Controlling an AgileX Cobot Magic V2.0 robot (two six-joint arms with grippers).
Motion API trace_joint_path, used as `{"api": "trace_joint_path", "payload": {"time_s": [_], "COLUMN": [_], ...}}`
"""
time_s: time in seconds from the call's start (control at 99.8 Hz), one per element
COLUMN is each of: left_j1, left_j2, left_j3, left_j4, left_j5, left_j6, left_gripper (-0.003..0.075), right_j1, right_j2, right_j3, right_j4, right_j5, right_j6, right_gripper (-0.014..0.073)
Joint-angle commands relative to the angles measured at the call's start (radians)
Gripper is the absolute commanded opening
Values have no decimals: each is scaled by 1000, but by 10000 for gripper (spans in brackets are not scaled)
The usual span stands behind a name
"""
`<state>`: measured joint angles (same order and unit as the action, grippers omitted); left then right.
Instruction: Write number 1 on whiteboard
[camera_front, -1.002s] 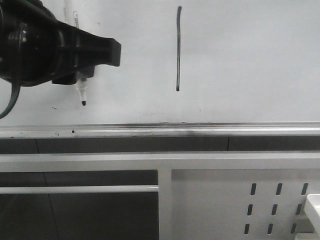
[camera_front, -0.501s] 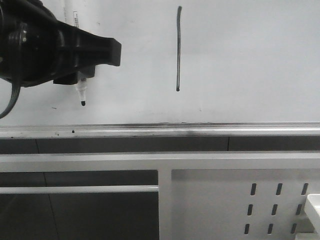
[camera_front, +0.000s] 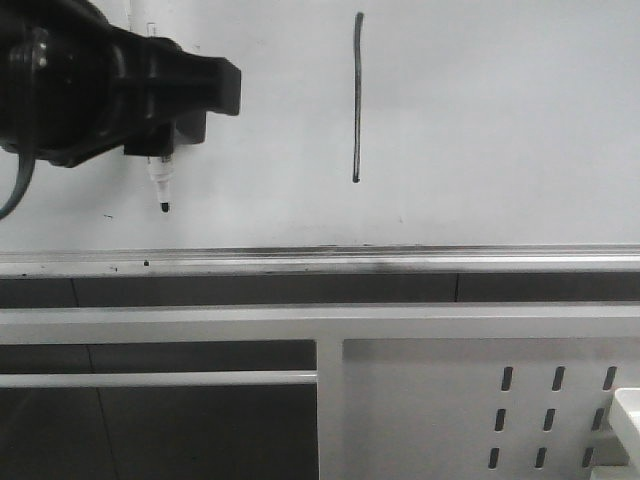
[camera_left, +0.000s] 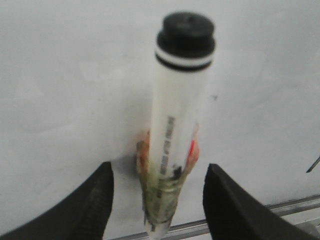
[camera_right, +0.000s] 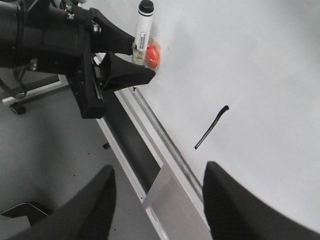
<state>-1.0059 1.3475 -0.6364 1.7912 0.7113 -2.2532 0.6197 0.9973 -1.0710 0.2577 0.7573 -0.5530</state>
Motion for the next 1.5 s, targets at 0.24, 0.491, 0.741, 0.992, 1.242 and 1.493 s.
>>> {"api": "trace_joint_path", "payload": {"time_s": [0.24, 0.491, 0.741, 0.992, 1.242, 1.493], "left_j1": [-9, -35, -98, -129, -131, -131], "left_j2": [-79, -93, -154, -230, -348, -526], "left_j3": [-32, -27, 8, 66, 118, 187], "left_j4": [45, 45, 45, 45, 45, 45], "left_j5": [2, -25, -18, 35, -8, -164], "left_j6": [14, 21, 21, 22, 22, 174], "left_gripper": [379, 379, 379, 379, 365, 96], "right_j1": [-7, -7, -7, -7, -7, -7], "right_j2": [-17, -17, -17, -17, -28, -131], "right_j3": [-36, -36, -36, -36, -36, 56], "right_j4": [11, 11, 11, 11, 11, 11], "right_j5": [-54, -40, -42, -40, -7, 52], "right_j6": [-4, -4, -4, -4, -4, 3], "right_gripper": [345, 345, 345, 345, 322, -67]}}
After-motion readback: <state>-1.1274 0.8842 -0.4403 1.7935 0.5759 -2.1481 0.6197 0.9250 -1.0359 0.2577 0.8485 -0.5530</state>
